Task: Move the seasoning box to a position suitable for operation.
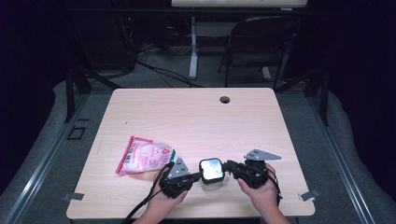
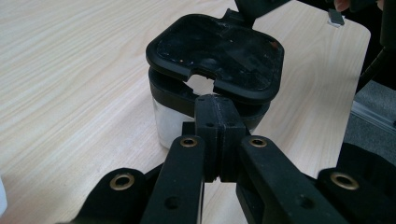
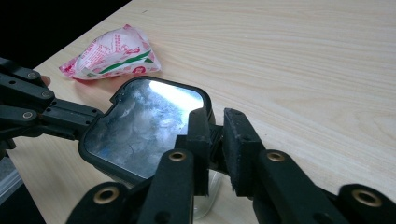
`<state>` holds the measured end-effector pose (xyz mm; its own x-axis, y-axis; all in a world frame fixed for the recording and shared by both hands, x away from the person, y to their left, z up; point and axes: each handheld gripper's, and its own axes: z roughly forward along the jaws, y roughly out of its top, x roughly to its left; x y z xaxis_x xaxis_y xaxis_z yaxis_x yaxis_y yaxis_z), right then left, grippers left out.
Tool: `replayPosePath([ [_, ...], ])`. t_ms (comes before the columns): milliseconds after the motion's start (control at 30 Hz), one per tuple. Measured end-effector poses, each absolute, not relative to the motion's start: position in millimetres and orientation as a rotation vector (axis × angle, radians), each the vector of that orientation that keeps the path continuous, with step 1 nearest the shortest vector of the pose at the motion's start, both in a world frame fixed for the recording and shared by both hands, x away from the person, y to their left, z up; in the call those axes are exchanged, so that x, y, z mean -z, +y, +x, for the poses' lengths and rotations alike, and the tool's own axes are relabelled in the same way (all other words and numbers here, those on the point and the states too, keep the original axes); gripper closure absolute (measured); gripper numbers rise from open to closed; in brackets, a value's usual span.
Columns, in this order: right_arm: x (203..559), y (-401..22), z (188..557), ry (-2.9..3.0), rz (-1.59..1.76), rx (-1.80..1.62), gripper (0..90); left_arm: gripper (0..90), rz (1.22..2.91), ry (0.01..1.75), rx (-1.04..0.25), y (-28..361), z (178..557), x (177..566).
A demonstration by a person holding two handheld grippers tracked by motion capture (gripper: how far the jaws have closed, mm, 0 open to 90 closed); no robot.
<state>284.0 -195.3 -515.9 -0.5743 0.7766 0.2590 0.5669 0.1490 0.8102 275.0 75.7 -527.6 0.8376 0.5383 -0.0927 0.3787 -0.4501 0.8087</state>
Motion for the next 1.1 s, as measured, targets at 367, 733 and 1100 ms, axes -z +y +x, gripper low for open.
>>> replayPosePath([
  [367, 513, -193, 275, 2.25, 1.226, -1.364, 66.1, 88.5, 2.083, 0.659, -0.231, 72, 276, 522],
  [733, 509, -188, 261, 2.296, 1.074, -1.356, 51.3, 83.8, 2.08, 0.646, -0.24, 68, 278, 517],
  [1100, 506, -177, 248, 2.304, 0.954, -1.277, 51.0, 78.9, 2.059, 0.654, -0.242, 64, 280, 510],
])
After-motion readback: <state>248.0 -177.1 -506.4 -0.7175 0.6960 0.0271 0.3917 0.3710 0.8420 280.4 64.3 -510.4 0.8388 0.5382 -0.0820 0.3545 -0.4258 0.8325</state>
